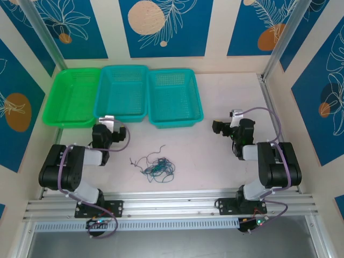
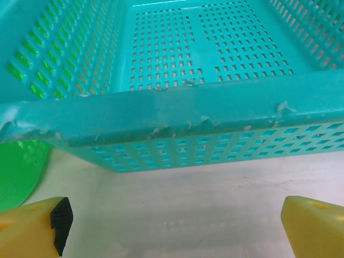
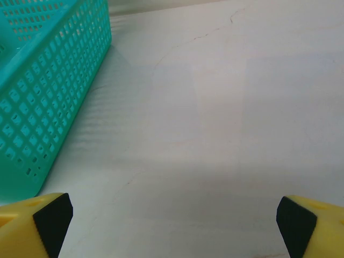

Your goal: Untangle the cables

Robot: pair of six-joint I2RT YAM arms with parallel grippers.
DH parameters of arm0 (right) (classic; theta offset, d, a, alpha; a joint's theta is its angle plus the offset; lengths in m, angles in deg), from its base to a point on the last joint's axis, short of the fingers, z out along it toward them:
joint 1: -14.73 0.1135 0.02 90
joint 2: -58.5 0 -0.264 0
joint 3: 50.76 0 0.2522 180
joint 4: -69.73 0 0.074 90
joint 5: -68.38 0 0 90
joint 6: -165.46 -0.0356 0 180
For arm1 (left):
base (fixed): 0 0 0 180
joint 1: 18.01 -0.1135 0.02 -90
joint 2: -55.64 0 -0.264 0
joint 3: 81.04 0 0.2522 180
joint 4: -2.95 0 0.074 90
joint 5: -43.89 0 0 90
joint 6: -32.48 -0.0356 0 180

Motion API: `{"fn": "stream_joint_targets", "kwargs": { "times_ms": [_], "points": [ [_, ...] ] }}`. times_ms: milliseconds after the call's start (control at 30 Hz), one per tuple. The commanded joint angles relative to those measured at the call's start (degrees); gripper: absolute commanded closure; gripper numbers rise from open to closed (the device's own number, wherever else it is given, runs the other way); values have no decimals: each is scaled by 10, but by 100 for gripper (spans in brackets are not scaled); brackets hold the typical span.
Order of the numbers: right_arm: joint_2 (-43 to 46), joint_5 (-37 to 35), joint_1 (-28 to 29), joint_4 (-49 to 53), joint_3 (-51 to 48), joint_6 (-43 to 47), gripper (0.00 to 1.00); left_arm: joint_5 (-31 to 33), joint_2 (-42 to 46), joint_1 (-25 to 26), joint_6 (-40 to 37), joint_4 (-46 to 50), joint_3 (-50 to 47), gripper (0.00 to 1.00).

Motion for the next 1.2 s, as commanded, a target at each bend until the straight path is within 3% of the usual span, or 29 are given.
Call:
{"fn": "stream_joint_targets", "kwargs": {
  "times_ms": [0, 533, 667, 800, 900, 1033, 1167],
  "points": [
    [4, 0, 2, 0, 11, 12, 1, -17, 5, -6, -4, -12, 13, 0],
    [6, 3, 1, -4, 8, 11, 1, -19, 5, -5, -5, -13, 12, 0],
    [46, -44, 1, 5, -4, -8, 1, -25, 6, -5, -9, -23, 6, 0],
    [191, -95, 2, 159, 4, -62, 1, -2, 73, 3, -8, -32, -29, 0],
    [311, -93, 5, 315, 25, -137, 1, 55, 174, 6, 24, 56, -32, 0],
    [418, 28, 14, 494, 79, -202, 1, 77, 297, 6, 104, 236, 1, 2],
    [429, 121, 72, 642, 166, -229, 1, -5, 362, 7, 229, 434, 70, 5]
  ]
}}
